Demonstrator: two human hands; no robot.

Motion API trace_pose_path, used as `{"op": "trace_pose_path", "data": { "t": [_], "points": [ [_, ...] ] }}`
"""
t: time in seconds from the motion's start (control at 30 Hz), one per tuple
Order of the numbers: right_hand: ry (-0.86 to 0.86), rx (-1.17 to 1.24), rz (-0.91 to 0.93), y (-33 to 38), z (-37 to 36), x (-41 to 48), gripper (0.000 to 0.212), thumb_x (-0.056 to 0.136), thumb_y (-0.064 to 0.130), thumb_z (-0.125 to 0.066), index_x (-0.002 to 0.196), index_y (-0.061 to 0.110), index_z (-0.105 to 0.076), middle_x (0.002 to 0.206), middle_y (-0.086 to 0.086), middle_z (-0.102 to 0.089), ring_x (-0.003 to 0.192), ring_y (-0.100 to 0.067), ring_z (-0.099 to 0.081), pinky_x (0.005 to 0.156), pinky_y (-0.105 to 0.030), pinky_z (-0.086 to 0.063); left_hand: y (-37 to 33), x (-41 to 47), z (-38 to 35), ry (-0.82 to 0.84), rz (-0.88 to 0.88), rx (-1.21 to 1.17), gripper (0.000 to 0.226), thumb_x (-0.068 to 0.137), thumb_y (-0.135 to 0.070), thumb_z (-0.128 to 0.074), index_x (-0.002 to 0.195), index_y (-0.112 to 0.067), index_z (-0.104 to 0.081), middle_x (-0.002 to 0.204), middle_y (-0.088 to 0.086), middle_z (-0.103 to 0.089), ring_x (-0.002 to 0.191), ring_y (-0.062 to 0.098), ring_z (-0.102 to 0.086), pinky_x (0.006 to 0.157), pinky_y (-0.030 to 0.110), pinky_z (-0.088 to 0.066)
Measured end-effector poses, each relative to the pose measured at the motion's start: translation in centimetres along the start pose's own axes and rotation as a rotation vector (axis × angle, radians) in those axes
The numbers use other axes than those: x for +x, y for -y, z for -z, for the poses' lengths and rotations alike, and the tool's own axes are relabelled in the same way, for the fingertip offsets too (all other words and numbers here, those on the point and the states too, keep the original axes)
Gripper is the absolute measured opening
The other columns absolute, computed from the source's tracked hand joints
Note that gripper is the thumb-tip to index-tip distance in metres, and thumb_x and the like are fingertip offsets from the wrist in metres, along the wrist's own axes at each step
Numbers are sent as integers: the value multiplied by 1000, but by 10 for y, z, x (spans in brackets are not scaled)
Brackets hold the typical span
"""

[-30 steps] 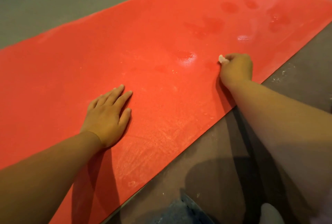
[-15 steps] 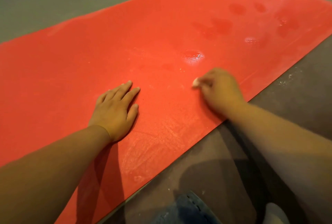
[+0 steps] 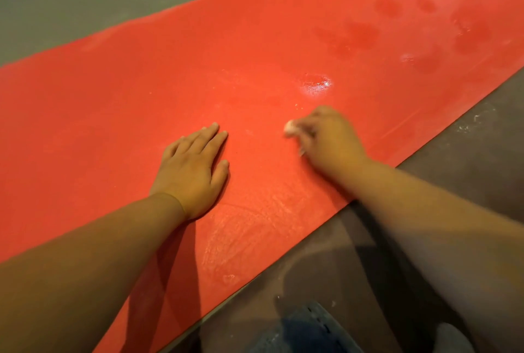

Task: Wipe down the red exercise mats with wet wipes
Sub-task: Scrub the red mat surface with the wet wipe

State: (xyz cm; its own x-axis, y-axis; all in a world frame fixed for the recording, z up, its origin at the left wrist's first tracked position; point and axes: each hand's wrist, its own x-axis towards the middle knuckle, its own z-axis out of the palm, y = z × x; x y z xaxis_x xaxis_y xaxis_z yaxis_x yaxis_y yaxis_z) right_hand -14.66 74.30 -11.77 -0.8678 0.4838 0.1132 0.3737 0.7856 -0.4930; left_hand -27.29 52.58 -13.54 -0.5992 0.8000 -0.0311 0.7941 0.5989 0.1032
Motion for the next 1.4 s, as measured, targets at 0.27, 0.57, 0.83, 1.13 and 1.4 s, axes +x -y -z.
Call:
{"op": "trace_pose_path", "data": {
  "t": [0.27, 0.57, 0.83, 1.13, 1.4],
  "points": [
    [-93, 60, -168, 44, -39, 21, 23, 87, 6, -55, 101, 10, -72, 91, -1, -57, 80, -12, -53, 78, -15, -37, 1, -2, 2, -74, 40, -159, 69, 87, -38, -32, 149, -8, -27, 158, 8, -19, 147, 21, -11, 118, 29, 3],
    [-80, -63, -197, -10, 1, 34, 23, 91, 11, -56, 106, 14, -73, 104, -11, -64, 100, -27, -58, 79, -21, -34, 3, -10, 3, -81, 115, -204, 56, 97, -24, -44, 148, -6, -29, 157, 10, -21, 145, 23, -18, 120, 31, -4],
    [24, 17, 53, 83, -60, -1, 26, 89, 13, -53, 105, 20, -72, 101, -6, -58, 96, -26, -54, 80, -24, -37, -3, -12, 3, -118, 118, -208, 52, 95, -16, -41, 144, 2, -35, 154, 17, -26, 143, 30, -24, 119, 32, -7],
    [-154, -168, -408, -46, 39, -18, 26, 85, 5, -55, 104, 9, -72, 107, -19, -61, 99, -35, -57, 80, -31, -36, -4, -10, 1, -99, 101, -161, 51, 94, -13, -44, 141, 4, -39, 150, 21, -33, 138, 34, -31, 118, 40, -18],
    [139, 56, 41, 35, 6, -114, 22, 81, 7, -60, 94, 18, -73, 93, -5, -62, 86, -24, -60, 78, -27, -40, -17, -19, 13, 60, 83, -57, 53, 92, -26, -45, 143, -8, -40, 151, 17, -31, 138, 34, -29, 113, 49, -23]
  ]
}}
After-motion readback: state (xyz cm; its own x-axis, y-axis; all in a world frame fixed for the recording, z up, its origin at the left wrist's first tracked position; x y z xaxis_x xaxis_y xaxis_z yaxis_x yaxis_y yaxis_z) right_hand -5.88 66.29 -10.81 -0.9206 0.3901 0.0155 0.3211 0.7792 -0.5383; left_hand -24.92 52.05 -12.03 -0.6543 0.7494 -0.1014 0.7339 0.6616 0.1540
